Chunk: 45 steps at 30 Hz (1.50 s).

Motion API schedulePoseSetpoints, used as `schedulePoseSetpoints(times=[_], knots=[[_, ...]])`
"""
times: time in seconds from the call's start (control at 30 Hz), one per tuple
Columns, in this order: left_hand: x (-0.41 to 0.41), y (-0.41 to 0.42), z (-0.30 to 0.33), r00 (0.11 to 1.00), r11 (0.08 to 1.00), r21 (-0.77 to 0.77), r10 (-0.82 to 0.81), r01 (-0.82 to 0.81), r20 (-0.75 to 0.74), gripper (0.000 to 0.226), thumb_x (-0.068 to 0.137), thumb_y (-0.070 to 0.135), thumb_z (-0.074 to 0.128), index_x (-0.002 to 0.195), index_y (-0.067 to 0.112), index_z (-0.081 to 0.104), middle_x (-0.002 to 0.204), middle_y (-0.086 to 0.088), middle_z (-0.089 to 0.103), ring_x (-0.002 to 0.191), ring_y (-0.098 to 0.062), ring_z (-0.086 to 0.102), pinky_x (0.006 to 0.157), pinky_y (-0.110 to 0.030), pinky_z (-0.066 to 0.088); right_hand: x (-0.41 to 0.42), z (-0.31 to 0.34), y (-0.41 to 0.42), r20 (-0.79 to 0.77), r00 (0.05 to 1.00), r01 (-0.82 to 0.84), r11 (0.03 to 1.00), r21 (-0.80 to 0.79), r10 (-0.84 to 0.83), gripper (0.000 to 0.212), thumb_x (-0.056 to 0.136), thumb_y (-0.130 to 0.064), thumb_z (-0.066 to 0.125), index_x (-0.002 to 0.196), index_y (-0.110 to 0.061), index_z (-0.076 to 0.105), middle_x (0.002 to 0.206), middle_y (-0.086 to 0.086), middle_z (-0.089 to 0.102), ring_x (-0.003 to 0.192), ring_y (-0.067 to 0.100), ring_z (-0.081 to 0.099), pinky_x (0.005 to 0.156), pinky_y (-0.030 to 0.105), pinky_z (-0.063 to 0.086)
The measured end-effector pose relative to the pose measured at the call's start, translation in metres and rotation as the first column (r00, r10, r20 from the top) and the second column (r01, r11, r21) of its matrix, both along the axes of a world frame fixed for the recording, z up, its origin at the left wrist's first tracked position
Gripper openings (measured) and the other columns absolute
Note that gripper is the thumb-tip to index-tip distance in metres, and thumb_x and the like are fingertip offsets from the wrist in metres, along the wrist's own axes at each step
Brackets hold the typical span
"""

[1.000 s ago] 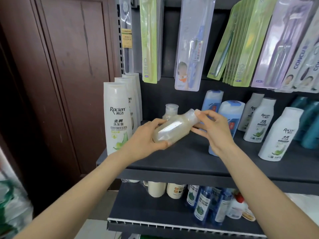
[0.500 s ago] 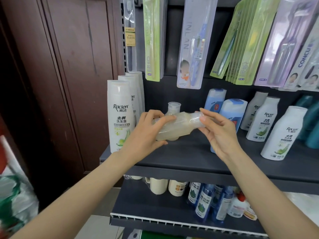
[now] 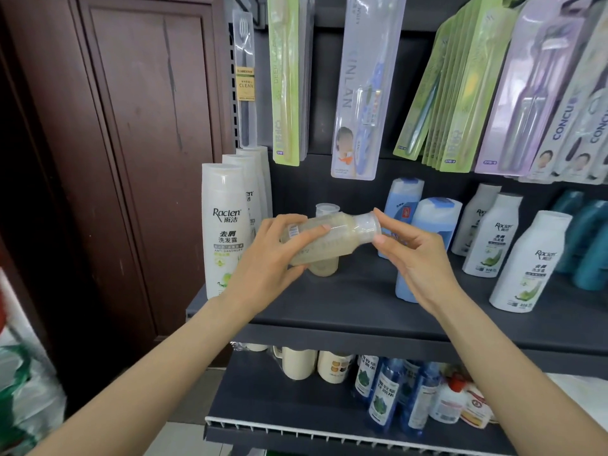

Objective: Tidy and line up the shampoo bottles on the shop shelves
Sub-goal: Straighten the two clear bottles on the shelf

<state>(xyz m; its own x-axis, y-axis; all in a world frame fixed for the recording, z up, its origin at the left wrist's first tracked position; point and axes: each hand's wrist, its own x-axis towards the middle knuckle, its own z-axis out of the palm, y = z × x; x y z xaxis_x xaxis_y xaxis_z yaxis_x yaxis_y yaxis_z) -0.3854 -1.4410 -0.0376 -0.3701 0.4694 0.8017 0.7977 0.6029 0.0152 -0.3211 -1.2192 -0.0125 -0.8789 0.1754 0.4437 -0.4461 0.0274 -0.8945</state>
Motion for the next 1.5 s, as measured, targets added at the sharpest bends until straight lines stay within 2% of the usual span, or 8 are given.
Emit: schedulePoseSetpoints(times=[0.13, 0.3, 0.6, 0.9, 1.03, 1.23, 1.33, 1.5], knots=[[0.000, -0.001, 0.003, 0.985, 0.998, -0.007, -0.068, 0.070, 0.160, 0.073, 0.073, 0.021, 0.077, 0.132, 0.040, 0.039, 0.126, 0.001, 0.047, 0.111, -0.019, 0.046, 0.088, -0.035, 0.048, 0.000, -0.003, -0.002, -0.020, 0.999, 0.048, 0.998, -0.038, -0.049, 0.034, 0.087, -0.001, 0.059, 0.115, -0.021, 0.063, 0.111, -0.010, 0.068, 0.107, 0.003, 0.062, 0.090, 0.019, 0.051], [0.007, 0.000, 0.006, 0.771, 0.949, 0.231, -0.308, 0.212, 0.557, 0.070, 0.063, 0.049, 0.069, 0.128, 0.042, 0.044, 0.112, 0.012, 0.058, 0.104, -0.003, 0.054, 0.088, -0.028, 0.049, -0.002, -0.006, -0.003, -0.009, 0.998, 0.063, 0.997, -0.035, -0.064, 0.025, 0.086, -0.009, 0.061, 0.107, -0.023, 0.068, 0.109, -0.008, 0.070, 0.108, 0.007, 0.063, 0.093, 0.021, 0.050], [0.006, 0.003, 0.003, 0.429, 0.888, 0.383, -0.459, 0.256, 0.778, 0.065, 0.074, 0.028, 0.075, 0.130, 0.034, 0.043, 0.114, -0.003, 0.062, 0.101, -0.013, 0.064, 0.090, -0.029, 0.052, -0.004, 0.002, -0.013, 0.000, 1.000, 0.003, 0.996, -0.094, -0.003, 0.016, 0.086, -0.011, 0.062, 0.099, -0.017, 0.068, 0.101, 0.002, 0.071, 0.100, 0.015, 0.066, 0.081, 0.035, 0.057], [0.009, 0.028, 0.014, 0.644, 0.913, 0.359, -0.393, 0.191, 0.656, 0.057, 0.073, 0.025, 0.078, 0.118, 0.043, 0.047, 0.111, 0.016, 0.056, 0.100, -0.002, 0.059, 0.085, -0.018, 0.049, -0.008, 0.007, -0.024, -0.113, 0.973, 0.221, 0.952, 0.213, -0.200, 0.012, 0.081, -0.013, 0.071, 0.088, -0.023, 0.071, 0.088, -0.015, 0.071, 0.087, 0.005, 0.065, 0.079, 0.032, 0.055], [0.005, 0.032, 0.013, 0.637, 0.925, 0.319, -0.376, 0.208, 0.673, 0.053, 0.074, 0.025, 0.078, 0.117, 0.039, 0.050, 0.110, 0.013, 0.060, 0.096, -0.002, 0.061, 0.084, -0.017, 0.049, -0.009, 0.006, -0.020, -0.123, 0.966, 0.256, 0.923, 0.287, -0.229, 0.013, 0.081, -0.015, 0.071, 0.088, -0.027, 0.071, 0.090, -0.012, 0.071, 0.089, 0.005, 0.065, 0.084, 0.036, 0.055], [-0.019, 0.035, 0.023, 0.736, 0.918, 0.393, -0.303, 0.054, 0.606, 0.026, 0.087, 0.024, 0.064, 0.112, 0.024, 0.061, 0.108, 0.007, 0.064, 0.097, -0.006, 0.060, 0.087, -0.020, 0.047, -0.017, 0.006, -0.014, -0.095, 0.953, 0.304, 0.909, 0.285, -0.289, 0.021, 0.080, -0.011, 0.071, 0.081, -0.032, 0.069, 0.079, -0.024, 0.067, 0.077, -0.009, 0.060, 0.076, 0.024, 0.053], [-0.042, 0.040, 0.029, 0.796, 0.916, 0.399, -0.220, -0.029, 0.564, 0.029, 0.092, 0.015, 0.054, 0.120, 0.019, 0.056, 0.121, -0.002, 0.059, 0.109, -0.015, 0.055, 0.090, -0.022, 0.040, -0.026, 0.005, -0.010, -0.078, 0.941, 0.338, 0.895, 0.291, -0.329, 0.018, 0.082, -0.011, 0.069, 0.083, -0.029, 0.069, 0.082, -0.023, 0.066, 0.077, -0.006, 0.059, 0.071, 0.021, 0.049], [-0.061, 0.050, 0.032, 0.752, 0.938, 0.344, -0.206, -0.030, 0.626, 0.033, 0.093, 0.017, 0.055, 0.126, 0.017, 0.053, 0.127, -0.007, 0.057, 0.120, -0.018, 0.050, 0.095, -0.022, 0.035, -0.046, 0.004, -0.009, -0.065, 0.898, 0.436, 0.857, 0.275, -0.436, 0.008, 0.083, -0.011, 0.067, 0.085, -0.018, 0.069, 0.083, -0.017, 0.064, 0.076, -0.004, 0.055, 0.068, 0.015, 0.043]])
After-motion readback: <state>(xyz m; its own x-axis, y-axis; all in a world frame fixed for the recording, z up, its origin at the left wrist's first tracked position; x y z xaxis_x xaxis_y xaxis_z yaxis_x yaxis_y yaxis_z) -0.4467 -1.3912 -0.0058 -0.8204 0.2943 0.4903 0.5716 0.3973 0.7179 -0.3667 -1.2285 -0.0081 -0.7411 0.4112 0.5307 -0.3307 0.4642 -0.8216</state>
